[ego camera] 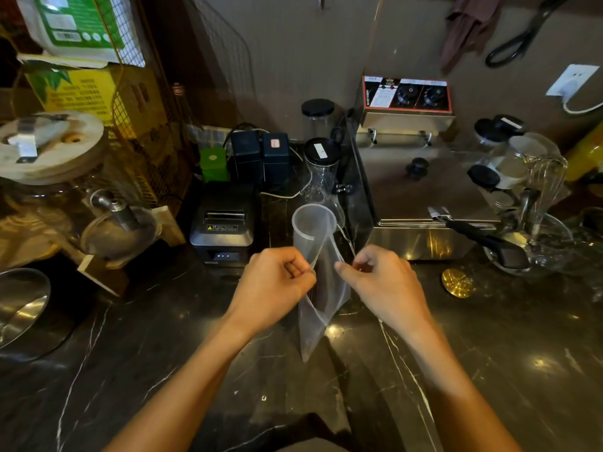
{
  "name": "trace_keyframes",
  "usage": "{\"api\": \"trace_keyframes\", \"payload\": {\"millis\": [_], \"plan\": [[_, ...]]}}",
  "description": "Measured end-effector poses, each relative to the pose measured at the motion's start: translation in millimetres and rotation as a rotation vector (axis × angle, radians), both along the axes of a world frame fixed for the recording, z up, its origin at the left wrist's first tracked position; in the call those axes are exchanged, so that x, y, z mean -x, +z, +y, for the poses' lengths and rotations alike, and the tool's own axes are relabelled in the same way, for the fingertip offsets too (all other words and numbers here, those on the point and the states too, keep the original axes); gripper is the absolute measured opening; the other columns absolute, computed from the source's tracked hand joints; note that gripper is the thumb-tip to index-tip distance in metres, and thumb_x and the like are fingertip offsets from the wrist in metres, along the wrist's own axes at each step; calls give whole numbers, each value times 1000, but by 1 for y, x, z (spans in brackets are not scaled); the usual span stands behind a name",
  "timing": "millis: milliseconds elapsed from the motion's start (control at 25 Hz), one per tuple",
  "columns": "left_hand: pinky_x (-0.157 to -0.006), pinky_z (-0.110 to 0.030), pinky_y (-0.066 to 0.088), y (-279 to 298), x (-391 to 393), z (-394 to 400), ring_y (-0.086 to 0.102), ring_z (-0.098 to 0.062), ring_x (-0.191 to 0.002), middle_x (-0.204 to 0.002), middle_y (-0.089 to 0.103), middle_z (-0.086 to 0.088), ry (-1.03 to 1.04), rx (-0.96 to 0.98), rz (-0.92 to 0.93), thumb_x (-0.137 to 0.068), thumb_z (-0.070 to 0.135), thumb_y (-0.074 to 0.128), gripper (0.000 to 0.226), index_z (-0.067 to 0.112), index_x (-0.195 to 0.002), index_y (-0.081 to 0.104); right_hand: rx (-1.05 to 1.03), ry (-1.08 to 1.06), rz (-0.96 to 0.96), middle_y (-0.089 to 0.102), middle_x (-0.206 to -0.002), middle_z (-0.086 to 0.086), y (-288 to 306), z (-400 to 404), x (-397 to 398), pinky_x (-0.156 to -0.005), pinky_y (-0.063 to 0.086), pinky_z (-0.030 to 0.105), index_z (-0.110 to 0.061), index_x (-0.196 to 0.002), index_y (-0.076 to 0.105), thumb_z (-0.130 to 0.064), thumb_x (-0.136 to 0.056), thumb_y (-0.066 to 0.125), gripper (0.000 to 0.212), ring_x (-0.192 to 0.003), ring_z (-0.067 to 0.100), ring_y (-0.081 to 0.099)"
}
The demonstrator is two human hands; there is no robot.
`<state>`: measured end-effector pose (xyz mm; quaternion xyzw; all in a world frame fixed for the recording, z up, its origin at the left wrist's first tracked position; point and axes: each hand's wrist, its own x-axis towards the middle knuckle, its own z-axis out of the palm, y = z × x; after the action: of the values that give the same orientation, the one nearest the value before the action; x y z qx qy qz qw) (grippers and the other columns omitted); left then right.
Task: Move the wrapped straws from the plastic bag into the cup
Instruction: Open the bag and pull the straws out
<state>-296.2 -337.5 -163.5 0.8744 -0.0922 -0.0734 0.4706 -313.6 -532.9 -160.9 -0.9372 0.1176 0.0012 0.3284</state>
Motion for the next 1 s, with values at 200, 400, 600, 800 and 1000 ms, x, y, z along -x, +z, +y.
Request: {"api": "trace_keyframes", "payload": {"millis": [200, 400, 600, 800, 1000], "plan": [[-73, -41, 64, 0, -6, 5, 71, -3, -69, -72, 73, 9, 51, -111, -39, -90, 34, 74, 9, 29, -82, 72, 23, 125, -56, 66, -60, -4, 4, 3, -6, -66, 59, 45, -26, -69, 62, -39, -99, 66, 33, -60, 11, 66], [-80, -38, 59, 8, -32, -11, 69, -8, -81, -77, 67, 14, -8, -276, -39, -88, 38, 71, 24, 36, -112, 72, -7, 247, 7, 64, -61, -1, 5, 1, 1, -58, 56, 45, -23, -70, 59, -30, -95, 68, 28, -58, 15, 64], [-55, -24, 42, -2, -28, -28, 55, -5, -50, -50, 59, 10, -65, -223, -68, -92, 36, 66, 34, 35, -59, 64, 130, 113, -87, 60, -61, -1, 7, 7, -13, -59, 51, 43, -19, -69, 56, -33, -94, 64, 30, -62, 23, 62], [-57, -26, 45, -6, -26, -11, 63, -1, -57, -54, 65, 17, 55, -259, -143, -92, 37, 66, 24, 30, -71, 75, 101, 102, -45, 63, -61, -1, -4, -4, -10, -61, 55, 43, -17, -68, 61, -33, -99, 60, 34, -60, 19, 63], [-63, -34, 57, -3, -31, 9, 70, -6, -66, -67, 75, 11, 115, -170, -147, -95, 34, 67, 18, 29, -86, 81, -26, 26, 21, 68, -63, 4, -8, -25, -1, -62, 58, 47, -17, -70, 67, -32, -98, 60, 33, -62, 22, 67]]}}
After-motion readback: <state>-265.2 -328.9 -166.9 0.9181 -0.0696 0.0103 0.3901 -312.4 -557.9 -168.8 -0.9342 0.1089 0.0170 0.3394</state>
